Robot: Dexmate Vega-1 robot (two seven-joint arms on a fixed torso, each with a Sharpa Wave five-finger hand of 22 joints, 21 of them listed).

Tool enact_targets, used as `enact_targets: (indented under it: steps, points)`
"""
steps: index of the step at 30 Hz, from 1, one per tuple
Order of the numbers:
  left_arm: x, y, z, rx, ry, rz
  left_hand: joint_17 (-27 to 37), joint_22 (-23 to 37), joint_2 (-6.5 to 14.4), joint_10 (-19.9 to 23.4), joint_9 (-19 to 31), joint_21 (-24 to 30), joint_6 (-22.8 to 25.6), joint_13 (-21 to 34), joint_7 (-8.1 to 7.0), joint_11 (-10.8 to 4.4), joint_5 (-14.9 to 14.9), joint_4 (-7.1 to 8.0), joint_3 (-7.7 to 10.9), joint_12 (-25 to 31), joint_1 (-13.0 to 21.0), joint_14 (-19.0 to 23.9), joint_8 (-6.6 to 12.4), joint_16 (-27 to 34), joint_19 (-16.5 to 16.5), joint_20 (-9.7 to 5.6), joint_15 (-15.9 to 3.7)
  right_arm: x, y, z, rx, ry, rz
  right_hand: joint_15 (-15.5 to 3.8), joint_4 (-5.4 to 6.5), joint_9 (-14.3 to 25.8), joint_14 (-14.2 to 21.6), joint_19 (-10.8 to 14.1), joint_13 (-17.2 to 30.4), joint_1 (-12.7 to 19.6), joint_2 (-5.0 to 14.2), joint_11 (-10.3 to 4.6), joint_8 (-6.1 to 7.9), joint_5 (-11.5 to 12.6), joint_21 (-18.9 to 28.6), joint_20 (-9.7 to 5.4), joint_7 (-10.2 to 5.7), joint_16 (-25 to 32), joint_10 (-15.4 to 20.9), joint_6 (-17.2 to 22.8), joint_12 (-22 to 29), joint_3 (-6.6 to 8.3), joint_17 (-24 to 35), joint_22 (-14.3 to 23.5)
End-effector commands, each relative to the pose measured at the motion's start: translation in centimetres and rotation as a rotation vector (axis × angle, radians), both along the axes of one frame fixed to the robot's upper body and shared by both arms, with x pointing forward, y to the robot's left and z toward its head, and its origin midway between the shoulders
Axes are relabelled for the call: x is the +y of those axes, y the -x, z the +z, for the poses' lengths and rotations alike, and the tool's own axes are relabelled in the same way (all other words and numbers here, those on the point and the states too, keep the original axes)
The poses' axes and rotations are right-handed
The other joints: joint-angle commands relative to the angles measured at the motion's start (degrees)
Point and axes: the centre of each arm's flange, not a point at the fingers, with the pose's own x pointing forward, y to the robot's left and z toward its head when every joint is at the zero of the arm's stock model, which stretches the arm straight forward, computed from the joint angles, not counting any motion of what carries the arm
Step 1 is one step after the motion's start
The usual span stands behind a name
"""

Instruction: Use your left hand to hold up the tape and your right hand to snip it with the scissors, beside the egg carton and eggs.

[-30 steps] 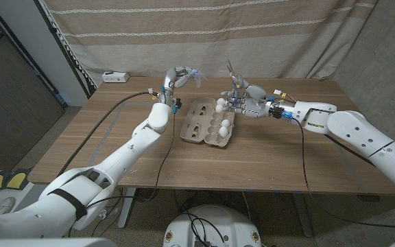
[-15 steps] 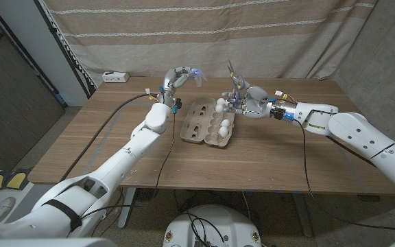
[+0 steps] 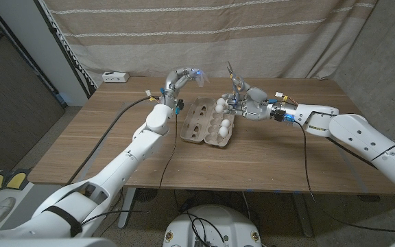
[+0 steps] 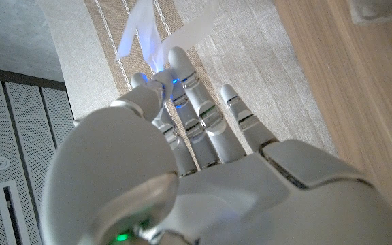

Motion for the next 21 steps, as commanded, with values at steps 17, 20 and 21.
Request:
enact_targets:
  steps: [17,20,21]
  points:
    - [-1.3,-1.4,-0.1,0.101,0.13,-0.141,-0.7,0.25,0.62,0.39,0.71,0.44,-1.1,14.24,-0.21,-1.37,0.52,0.23,0.34,5.9,-0.16,-1.76,0.34,-0.36,-0.15,-7.87,-0.06,-0.1,0.8,-0.7,0.002,-0.01,-0.004,-1.95,-0.15,0.38,0.52,-0.02,-0.15,0.05,0.36,-0.54,-0.35,-0.14,0.53,-0.14,2.86,-0.13,0.96,-2.27,0.07,-0.27,0.09,0.06]
    - [-1.6,-1.6,-0.1,0.12,0.131,-0.172,-1.1,0.29,0.52,0.25,0.94,0.59,-1.22,14.3,-0.22,-1.38,0.53,0.18,0.39,5.92,-0.27,-2.97,0.48,-0.72,-0.14,-7.87,-0.02,-0.2,0.8,-0.8,0.001,-0.015,-0.005,-1.94,-0.21,0.38,0.51,-0.01,0.01,0.14,0.3,-0.56,-0.41,-0.16,0.56,-0.07,2.9,-0.09,0.92,-2.21,0.17,-0.27,0.09,0.05]
    - [-1.7,-1.6,-0.1,0.127,0.131,-0.182,-1.26,0.3,0.51,0.32,0.88,0.63,-1.15,14.41,-0.13,-1.36,0.54,0.21,0.42,6.03,-0.34,-3.37,0.49,-0.82,-0.16,-7.87,-0.01,-0.2,0.8,-0.8,0.002,-0.017,-0.004,-1.95,-0.23,0.36,0.54,0.0,0.0,0.17,0.29,-0.52,-0.44,-0.16,0.57,-0.06,2.83,-0.12,1.0,-2.21,0.19,-0.26,0.06,0.05]
